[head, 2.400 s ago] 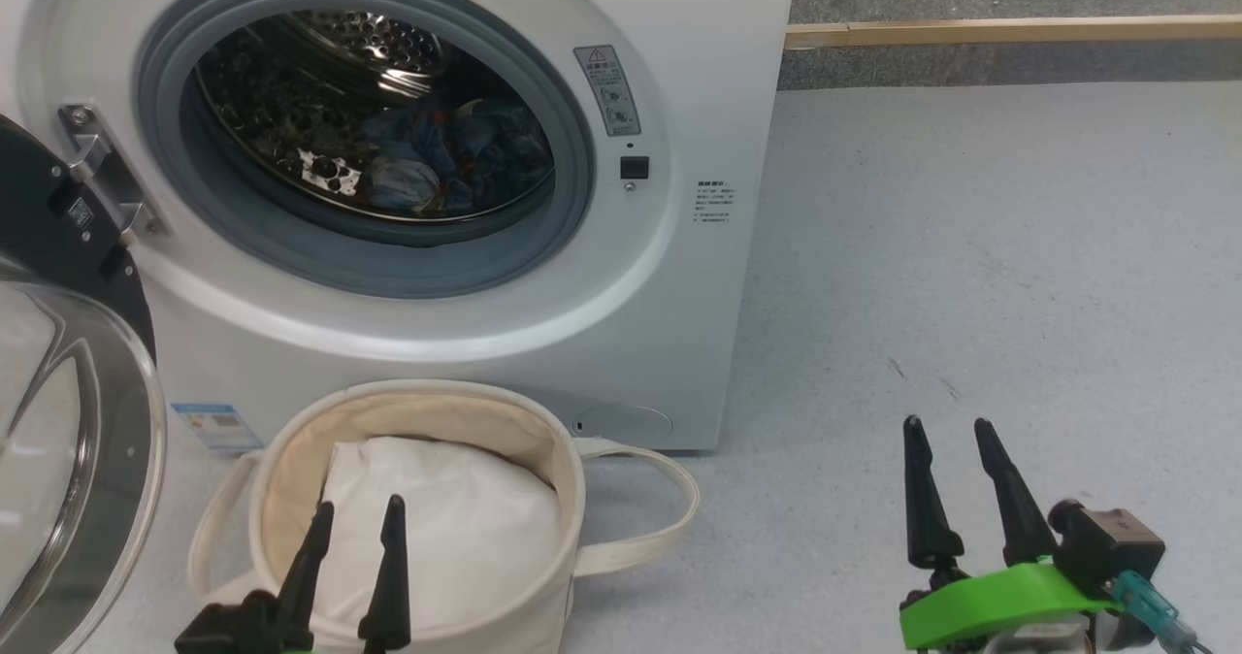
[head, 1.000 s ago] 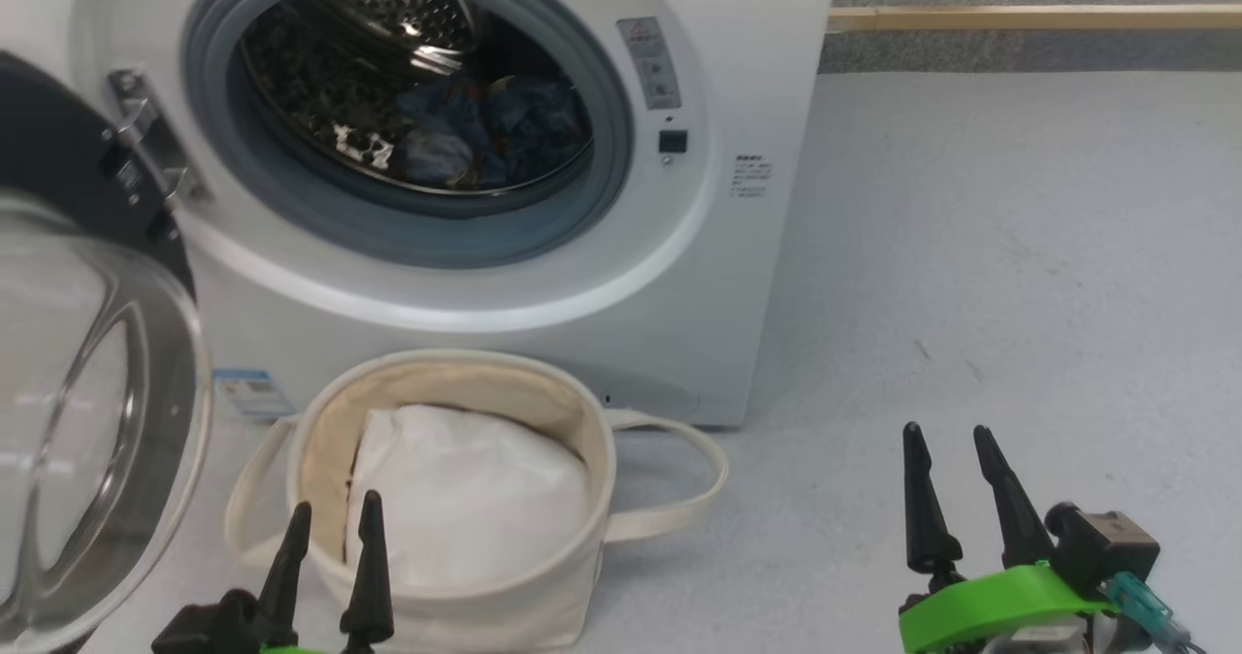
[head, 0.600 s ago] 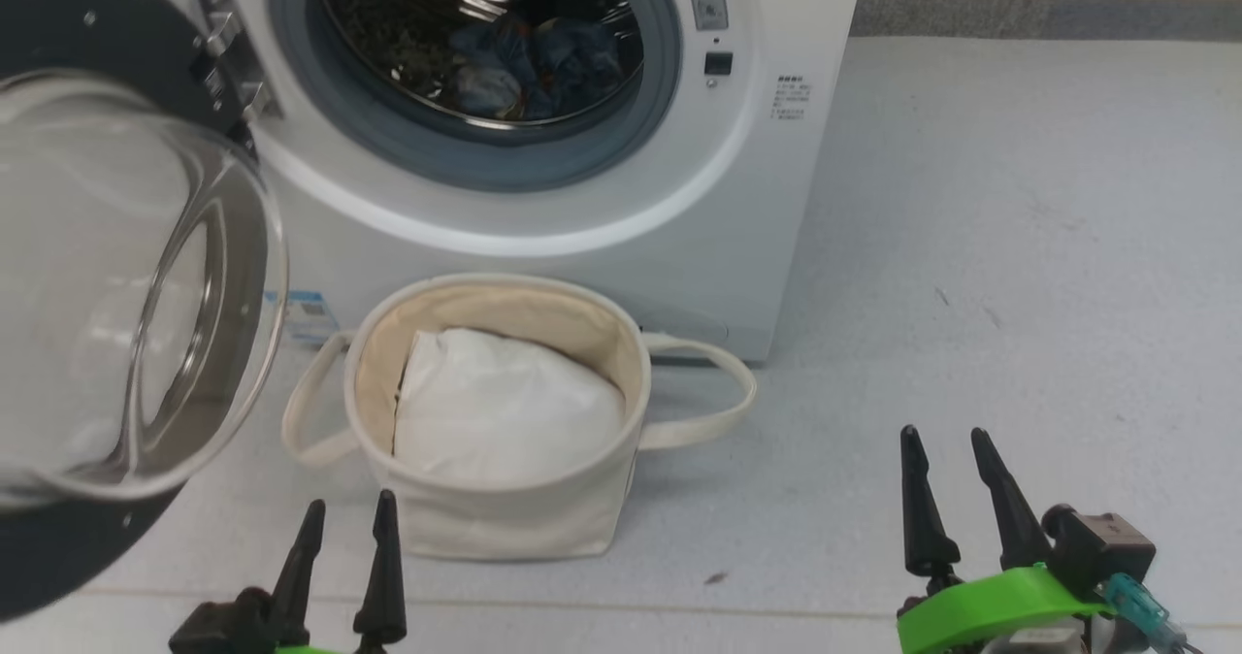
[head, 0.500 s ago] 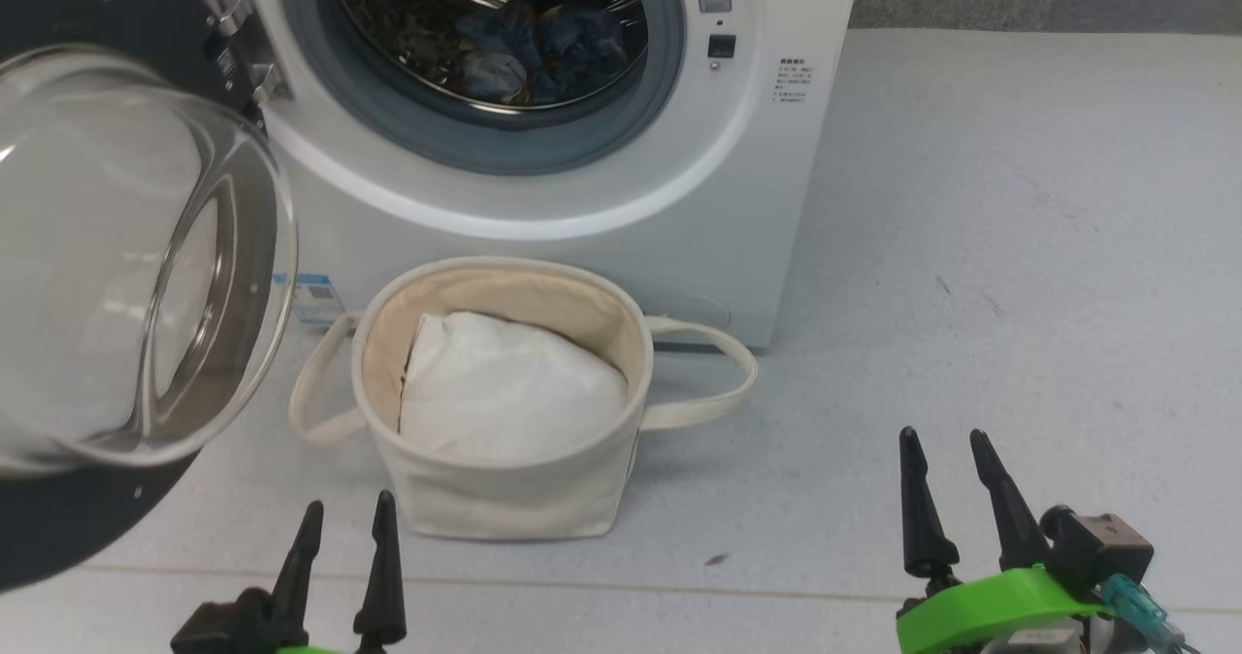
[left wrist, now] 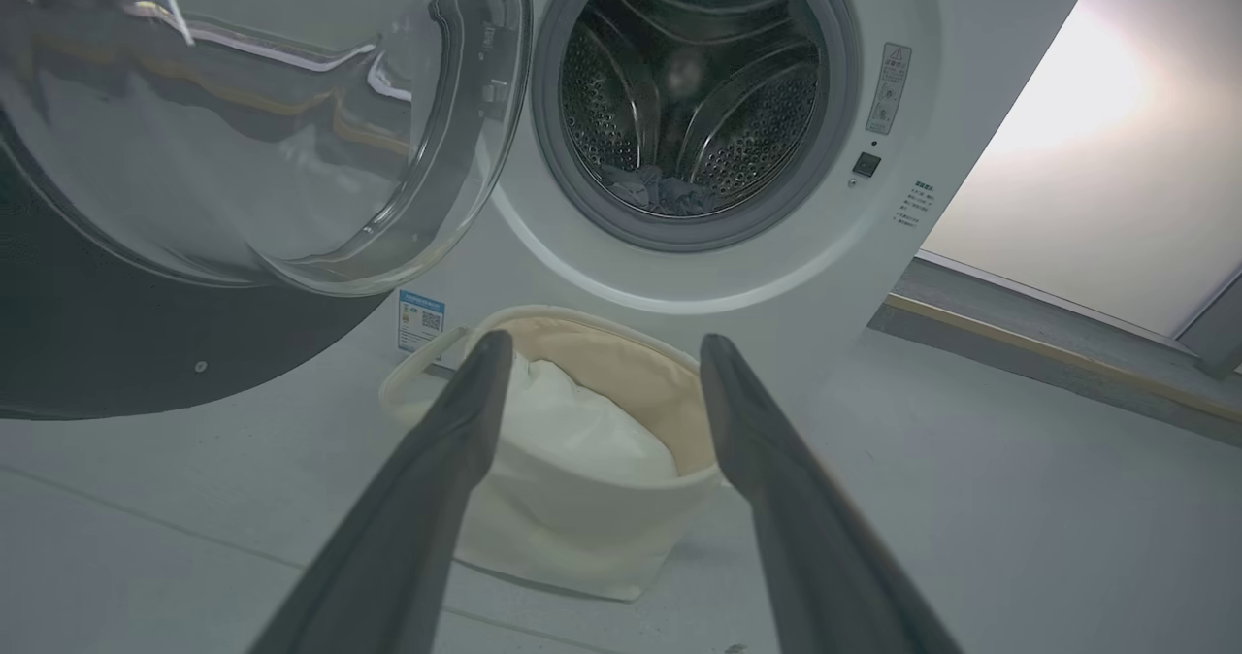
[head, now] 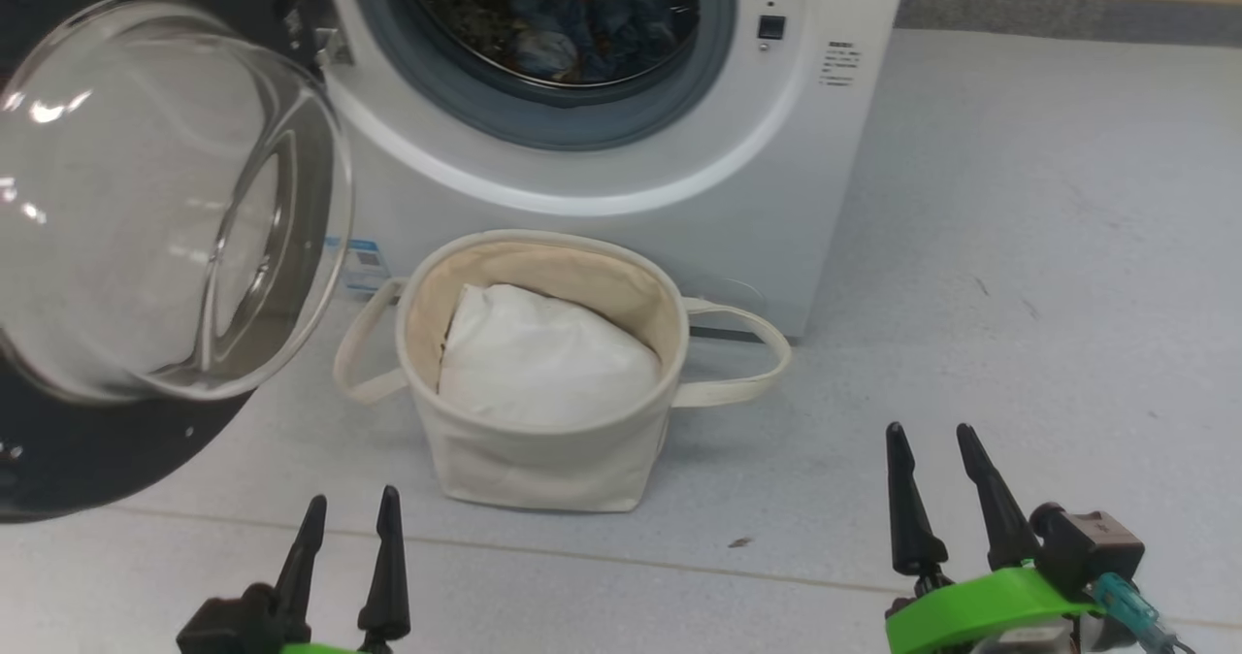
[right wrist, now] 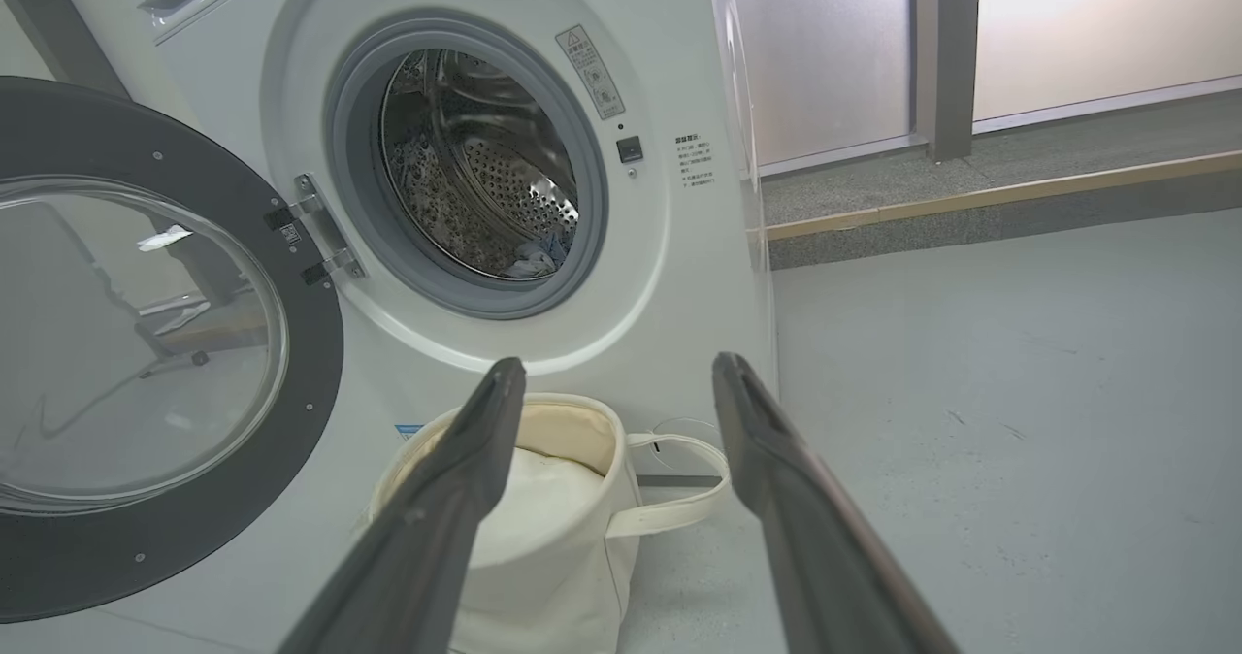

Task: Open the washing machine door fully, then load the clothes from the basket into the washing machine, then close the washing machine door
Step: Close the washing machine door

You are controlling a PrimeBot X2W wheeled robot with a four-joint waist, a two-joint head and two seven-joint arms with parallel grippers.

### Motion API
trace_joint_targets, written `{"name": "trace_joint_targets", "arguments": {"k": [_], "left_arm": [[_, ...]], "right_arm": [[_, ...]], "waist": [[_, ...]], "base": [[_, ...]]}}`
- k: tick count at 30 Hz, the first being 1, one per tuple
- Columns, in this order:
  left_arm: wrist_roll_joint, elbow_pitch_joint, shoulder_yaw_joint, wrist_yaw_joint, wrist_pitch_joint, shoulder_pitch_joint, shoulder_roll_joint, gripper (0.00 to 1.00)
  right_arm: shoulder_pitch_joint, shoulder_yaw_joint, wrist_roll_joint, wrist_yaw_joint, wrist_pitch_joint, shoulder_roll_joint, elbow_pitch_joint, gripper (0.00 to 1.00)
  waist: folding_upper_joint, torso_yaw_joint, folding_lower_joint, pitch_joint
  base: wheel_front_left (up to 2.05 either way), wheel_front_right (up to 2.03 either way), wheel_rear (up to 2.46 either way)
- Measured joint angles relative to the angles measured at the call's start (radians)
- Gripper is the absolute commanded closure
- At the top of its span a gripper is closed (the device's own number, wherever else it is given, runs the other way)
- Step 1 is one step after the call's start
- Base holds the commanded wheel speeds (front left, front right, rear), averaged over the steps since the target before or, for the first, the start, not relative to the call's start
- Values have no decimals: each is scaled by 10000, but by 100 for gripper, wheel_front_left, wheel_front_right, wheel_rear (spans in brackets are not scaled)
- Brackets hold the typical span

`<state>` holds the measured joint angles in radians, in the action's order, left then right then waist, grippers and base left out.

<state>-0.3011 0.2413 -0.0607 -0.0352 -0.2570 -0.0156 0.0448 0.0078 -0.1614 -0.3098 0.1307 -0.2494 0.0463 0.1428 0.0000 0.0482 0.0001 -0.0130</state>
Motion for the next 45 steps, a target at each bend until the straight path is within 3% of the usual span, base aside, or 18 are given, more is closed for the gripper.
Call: {"name": "trace_joint_targets", "arguments": {"k": [28, 45], "left_arm": [[176, -694, 88, -280, 0, -47, 2, 0], [178, -667, 159, -259, 0, -58, 2, 0]], "right_arm": [[13, -616, -104, 0, 0, 0, -500, 0], [16, -796, -173, 0, 0, 0, -500, 0]], "waist": [[0, 3484, 0, -174], [0, 3975, -2, -96]], "base": [[0, 0, 0], [0, 0, 0]]}}
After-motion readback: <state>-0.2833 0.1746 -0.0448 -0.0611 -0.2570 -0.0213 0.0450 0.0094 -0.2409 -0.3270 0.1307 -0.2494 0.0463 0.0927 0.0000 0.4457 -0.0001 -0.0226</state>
